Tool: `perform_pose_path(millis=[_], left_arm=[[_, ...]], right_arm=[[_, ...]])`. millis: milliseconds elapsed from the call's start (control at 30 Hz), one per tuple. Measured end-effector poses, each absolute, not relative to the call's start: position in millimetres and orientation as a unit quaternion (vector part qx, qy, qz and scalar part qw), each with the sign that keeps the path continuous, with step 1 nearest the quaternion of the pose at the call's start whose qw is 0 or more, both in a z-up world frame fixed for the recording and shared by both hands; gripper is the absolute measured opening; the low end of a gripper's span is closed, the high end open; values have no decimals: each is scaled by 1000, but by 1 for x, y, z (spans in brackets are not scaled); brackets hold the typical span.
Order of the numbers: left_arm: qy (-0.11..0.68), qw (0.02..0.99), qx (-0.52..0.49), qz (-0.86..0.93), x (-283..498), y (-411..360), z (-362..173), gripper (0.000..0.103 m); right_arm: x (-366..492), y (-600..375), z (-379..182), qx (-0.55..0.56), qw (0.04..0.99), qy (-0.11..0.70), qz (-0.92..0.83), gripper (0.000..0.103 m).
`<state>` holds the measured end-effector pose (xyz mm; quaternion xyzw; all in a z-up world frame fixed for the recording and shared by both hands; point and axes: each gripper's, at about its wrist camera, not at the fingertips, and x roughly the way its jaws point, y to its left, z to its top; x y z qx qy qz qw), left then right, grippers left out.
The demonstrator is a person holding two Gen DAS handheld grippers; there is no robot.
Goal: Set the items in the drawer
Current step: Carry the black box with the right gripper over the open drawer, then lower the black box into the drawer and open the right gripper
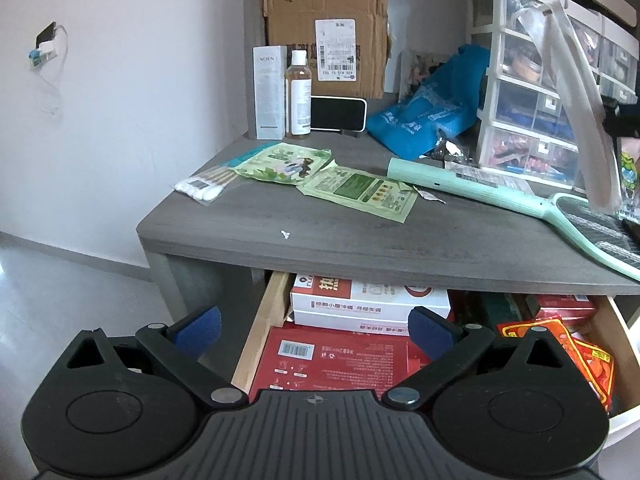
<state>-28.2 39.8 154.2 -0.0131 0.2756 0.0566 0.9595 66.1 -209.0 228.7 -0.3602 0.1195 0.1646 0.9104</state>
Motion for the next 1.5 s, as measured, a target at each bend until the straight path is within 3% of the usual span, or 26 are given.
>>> perform_pose_path(millis=[1500], left_arm=[[271,962,-6,44,-33,37,150,101]], right_arm=[[8,-204,142,-410,862,223,198,12]])
